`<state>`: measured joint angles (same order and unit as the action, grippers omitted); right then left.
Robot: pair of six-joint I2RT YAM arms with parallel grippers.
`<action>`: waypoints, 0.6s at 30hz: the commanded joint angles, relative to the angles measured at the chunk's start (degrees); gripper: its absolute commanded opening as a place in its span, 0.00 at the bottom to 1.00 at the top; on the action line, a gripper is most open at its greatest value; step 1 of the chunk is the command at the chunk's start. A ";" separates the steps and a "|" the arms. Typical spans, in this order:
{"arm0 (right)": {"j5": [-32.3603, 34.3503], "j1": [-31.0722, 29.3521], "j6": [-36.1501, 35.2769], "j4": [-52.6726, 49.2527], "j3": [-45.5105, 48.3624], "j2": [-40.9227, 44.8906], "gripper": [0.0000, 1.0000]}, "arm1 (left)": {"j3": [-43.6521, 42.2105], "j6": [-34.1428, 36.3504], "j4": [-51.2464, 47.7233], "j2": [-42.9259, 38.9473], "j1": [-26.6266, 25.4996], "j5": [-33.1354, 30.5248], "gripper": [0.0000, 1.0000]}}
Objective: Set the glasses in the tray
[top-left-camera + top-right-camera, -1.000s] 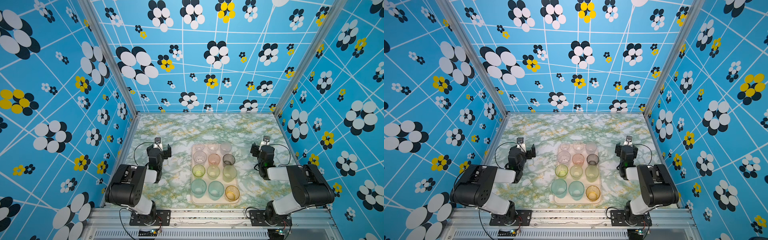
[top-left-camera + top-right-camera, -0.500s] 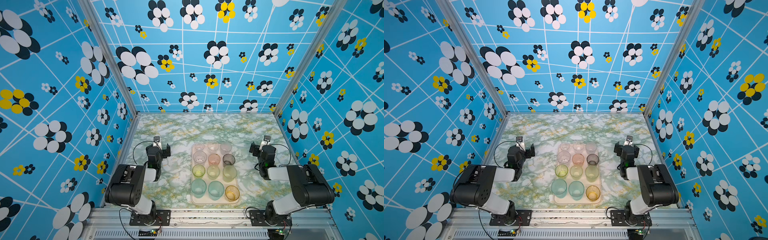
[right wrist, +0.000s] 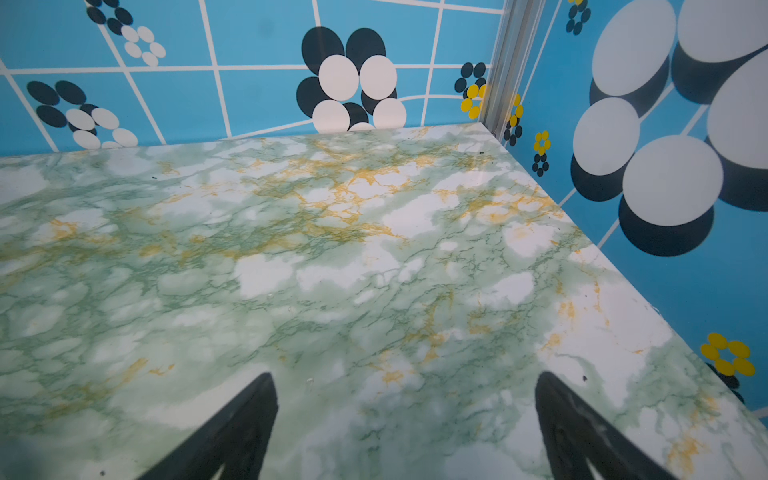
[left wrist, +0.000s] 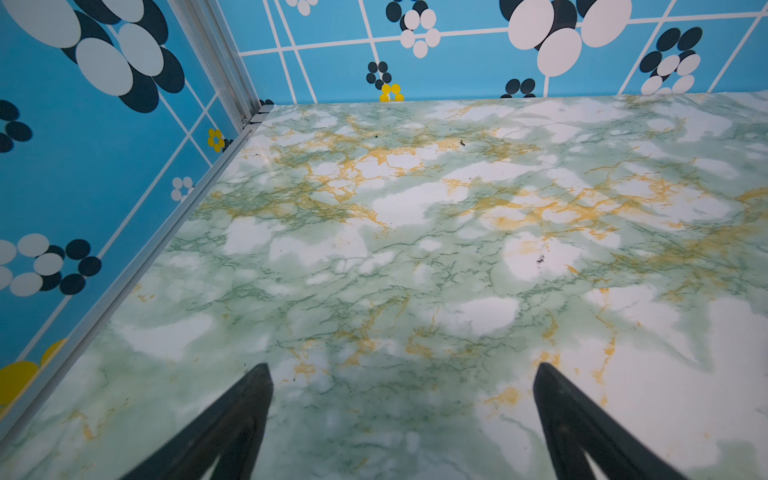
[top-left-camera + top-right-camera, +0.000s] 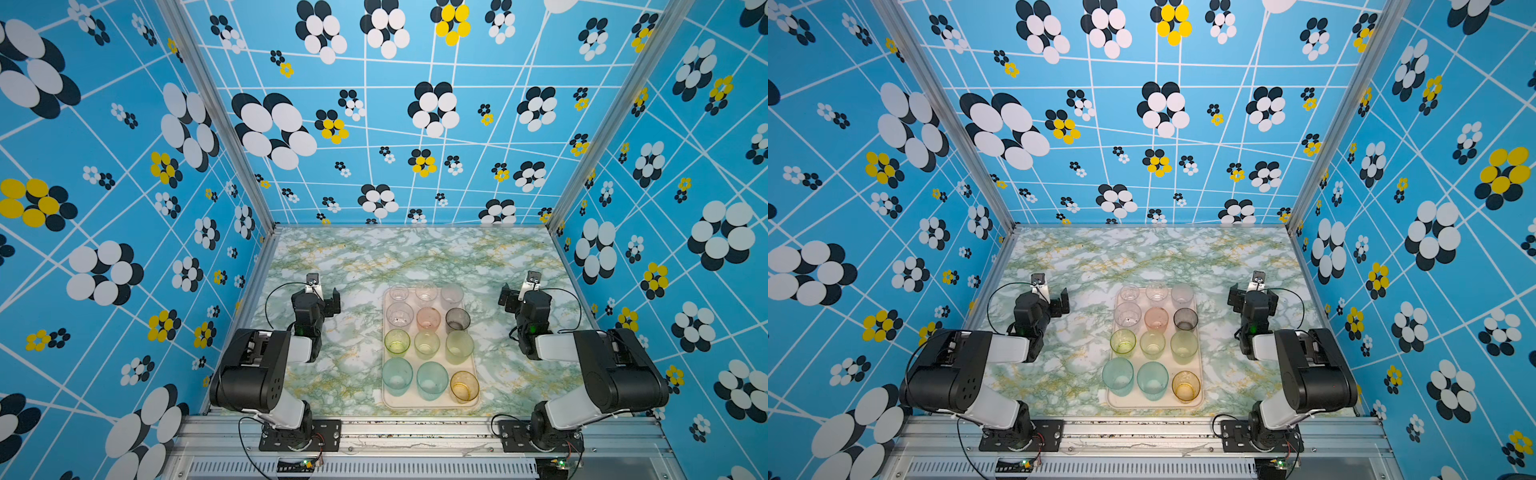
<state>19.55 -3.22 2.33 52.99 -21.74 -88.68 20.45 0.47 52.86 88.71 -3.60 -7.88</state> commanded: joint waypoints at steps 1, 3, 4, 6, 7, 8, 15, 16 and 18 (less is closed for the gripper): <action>-0.31 0.24 0.48 1.16 0.42 -0.30 0.99 | 1.22 -0.65 -0.30 -0.29 0.56 0.93 0.99; -0.29 0.24 0.51 1.15 0.44 -0.30 0.99 | 1.26 -0.67 -0.30 -0.29 0.52 0.94 0.99; -0.37 0.29 0.48 1.16 0.47 -0.34 0.99 | 1.22 -0.65 -0.30 -0.29 0.53 0.94 0.99; -0.31 0.24 0.48 1.16 0.40 -0.33 0.99 | 1.26 -0.65 -0.30 -0.29 0.51 0.94 0.99; -0.30 0.26 0.48 1.15 0.47 -0.35 0.99 | 1.26 -0.65 -0.30 -0.29 0.59 0.94 0.99; -0.30 0.24 0.49 1.18 0.47 -0.35 0.99 | 1.26 -0.65 -0.30 -0.29 0.56 0.94 0.99; -0.31 0.24 0.48 1.24 0.51 -0.34 0.99 | 1.26 -0.65 -0.30 -0.29 0.53 0.94 0.99; -0.30 0.24 0.48 1.24 0.53 -0.35 0.99 | 1.25 -0.69 -0.31 -0.29 0.55 0.94 0.99; -0.30 0.26 0.48 1.24 0.47 -0.28 0.99 | 1.26 -0.65 -0.30 -0.29 0.53 0.89 0.99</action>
<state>19.55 -3.22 2.33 52.99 -21.74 -88.68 20.45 0.47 52.69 88.71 -3.60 -7.86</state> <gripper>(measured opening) 0.992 0.990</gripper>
